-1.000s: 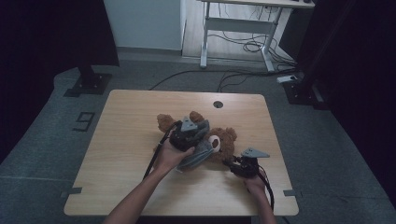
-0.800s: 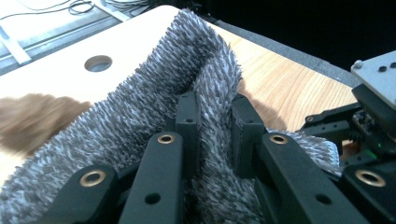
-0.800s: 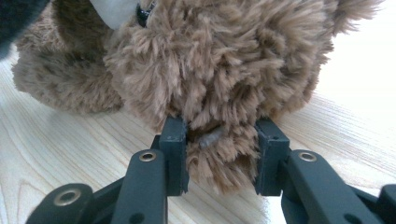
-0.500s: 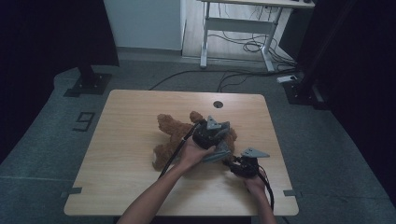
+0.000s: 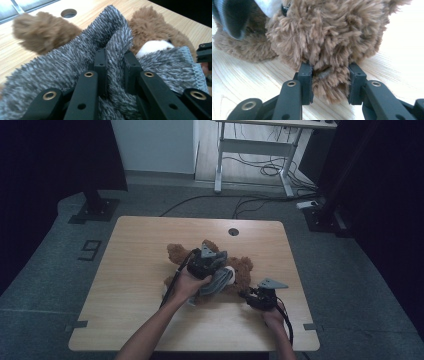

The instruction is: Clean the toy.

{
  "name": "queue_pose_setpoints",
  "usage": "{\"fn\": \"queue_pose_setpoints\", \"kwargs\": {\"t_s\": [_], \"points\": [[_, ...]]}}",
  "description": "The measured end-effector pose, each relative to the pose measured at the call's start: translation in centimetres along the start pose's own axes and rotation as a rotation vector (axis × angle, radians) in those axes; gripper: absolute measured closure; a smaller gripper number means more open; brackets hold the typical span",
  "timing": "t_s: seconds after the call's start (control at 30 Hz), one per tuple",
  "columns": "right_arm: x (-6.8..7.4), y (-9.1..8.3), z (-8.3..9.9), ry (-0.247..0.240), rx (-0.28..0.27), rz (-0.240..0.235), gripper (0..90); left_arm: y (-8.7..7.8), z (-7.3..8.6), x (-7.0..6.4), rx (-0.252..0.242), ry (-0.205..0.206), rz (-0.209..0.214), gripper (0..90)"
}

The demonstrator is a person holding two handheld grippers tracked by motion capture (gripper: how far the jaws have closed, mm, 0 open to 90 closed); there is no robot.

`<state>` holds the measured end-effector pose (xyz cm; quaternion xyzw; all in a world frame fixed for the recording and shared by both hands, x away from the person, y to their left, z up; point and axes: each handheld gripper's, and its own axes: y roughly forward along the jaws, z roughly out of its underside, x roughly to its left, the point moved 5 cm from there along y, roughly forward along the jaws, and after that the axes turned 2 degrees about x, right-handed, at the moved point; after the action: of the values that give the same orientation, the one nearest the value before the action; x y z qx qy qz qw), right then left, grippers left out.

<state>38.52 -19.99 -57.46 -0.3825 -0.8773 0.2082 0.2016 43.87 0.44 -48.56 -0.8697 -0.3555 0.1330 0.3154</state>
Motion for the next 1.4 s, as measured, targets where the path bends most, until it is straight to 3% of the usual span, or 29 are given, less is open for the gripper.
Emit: {"fn": "queue_pose_setpoints", "kwargs": {"t_s": [0.03,0.07,0.17,0.33,0.4,0.47,0.57,0.7,0.73,0.77,0.8,0.83,0.87,0.9,1.0,1.03,1.2,1.33,1.4], "points": [[0.0,0.0,0.0,-0.002,0.0,0.002,64.0,-0.4,0.2,0.2,-0.006,0.007,-0.01,76.8],[0.0,0.0,0.0,-0.002,-0.001,0.003,64.1,-1.3,0.5,0.5,-0.016,0.029,-0.046,76.9],[0.0,0.0,0.0,0.0,-0.003,0.005,64.2,-2.7,0.8,1.4,-0.015,0.041,-0.09,76.9],[0.0,0.0,0.0,0.002,-0.007,0.006,64.3,-4.3,1.9,3.7,-0.004,0.012,-0.153,77.0],[0.0,0.0,0.0,0.003,-0.007,0.005,64.3,-4.7,2.2,4.3,0.003,0.001,-0.164,77.2],[0.0,0.0,0.0,0.003,-0.007,0.006,64.3,-5.0,2.1,4.4,-0.016,-0.018,-0.146,77.3],[0.0,0.0,0.0,0.005,-0.009,0.007,64.3,-5.3,1.1,3.5,-0.054,-0.026,-0.095,77.6],[0.0,0.0,0.0,0.005,-0.007,0.007,64.3,-4.8,-1.2,1.1,-0.089,-0.018,-0.017,78.2],[0.0,0.0,0.0,0.006,-0.008,0.008,64.3,-4.8,-1.2,1.1,-0.089,-0.018,-0.017,78.3],[0.0,0.0,0.0,0.008,-0.009,0.007,64.3,-4.0,-2.3,-0.4,-0.088,0.008,0.008,78.3],[0.1,0.0,0.0,0.012,-0.009,0.006,64.3,-4.0,-2.3,-0.4,-0.088,0.008,0.008,78.3],[0.0,0.0,0.0,0.009,-0.007,0.006,64.3,-3.0,-3.3,-1.8,-0.078,0.033,0.029,78.3],[0.0,0.0,0.0,0.007,-0.008,0.006,64.3,-3.0,-3.3,-1.8,-0.078,0.033,0.029,78.3],[0.0,0.0,0.0,0.005,-0.008,0.006,64.3,-1.9,-4.1,-2.9,-0.067,0.054,0.048,78.3],[0.0,0.0,0.0,0.005,-0.009,0.005,64.3,-0.6,-4.8,-3.9,-0.058,0.064,0.063,78.3],[0.0,0.0,0.0,0.005,-0.008,0.005,64.3,0.5,-5.4,-4.7,-0.047,0.067,0.085,78.3],[0.0,0.0,0.0,0.01,-0.009,0.003,64.3,2.7,-5.9,-6.2,-0.021,0.101,0.075,78.2],[0.0,0.0,0.0,0.017,-0.008,0.003,64.3,4.2,-5.1,-6.1,0.031,0.095,0.084,78.0],[-0.1,0.0,0.0,0.017,0.001,0.008,64.3,4.4,-4.7,-5.9,0.03,0.09,0.081,77.9]]}}
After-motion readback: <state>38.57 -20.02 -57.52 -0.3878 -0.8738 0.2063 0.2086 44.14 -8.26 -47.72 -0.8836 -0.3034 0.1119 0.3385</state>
